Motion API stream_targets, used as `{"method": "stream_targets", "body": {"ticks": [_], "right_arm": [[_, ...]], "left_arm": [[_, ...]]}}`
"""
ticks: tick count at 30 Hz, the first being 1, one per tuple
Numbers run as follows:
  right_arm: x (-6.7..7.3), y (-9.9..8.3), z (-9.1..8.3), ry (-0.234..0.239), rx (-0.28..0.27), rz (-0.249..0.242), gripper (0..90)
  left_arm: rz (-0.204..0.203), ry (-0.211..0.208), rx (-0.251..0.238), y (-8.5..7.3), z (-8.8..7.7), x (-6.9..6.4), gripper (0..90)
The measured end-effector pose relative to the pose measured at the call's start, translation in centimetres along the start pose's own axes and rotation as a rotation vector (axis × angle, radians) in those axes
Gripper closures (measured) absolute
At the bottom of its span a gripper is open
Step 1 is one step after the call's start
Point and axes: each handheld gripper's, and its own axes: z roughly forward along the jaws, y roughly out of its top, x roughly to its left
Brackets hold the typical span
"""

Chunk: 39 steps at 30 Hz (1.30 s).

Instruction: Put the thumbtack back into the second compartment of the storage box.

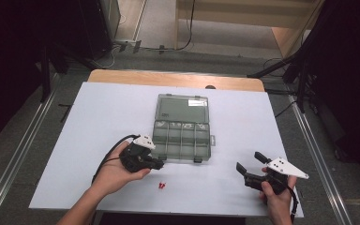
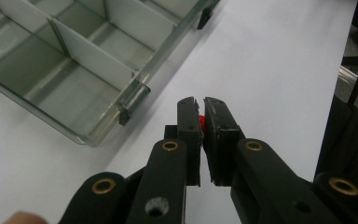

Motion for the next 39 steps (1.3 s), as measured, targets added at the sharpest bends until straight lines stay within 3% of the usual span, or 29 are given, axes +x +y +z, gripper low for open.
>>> {"method": "stream_targets", "body": {"ticks": [1, 20, 39], "right_arm": [[0.0, 0.0, 0.0, 0.001, -0.003, 0.001, 14.0], [0.2, 0.1, -0.5, 0.007, -0.007, -0.009, 13.9], [0.6, 0.2, -0.5, 0.008, -0.006, -0.019, 14.0]], "left_arm": [[0.004, 0.018, -0.002, 0.4, -0.4, 0.1, 85.3], [0.013, 0.057, -0.057, 3.5, -0.8, 1.4, 85.3], [-0.030, 0.080, -0.033, 5.2, -0.2, 3.3, 85.2]]}}
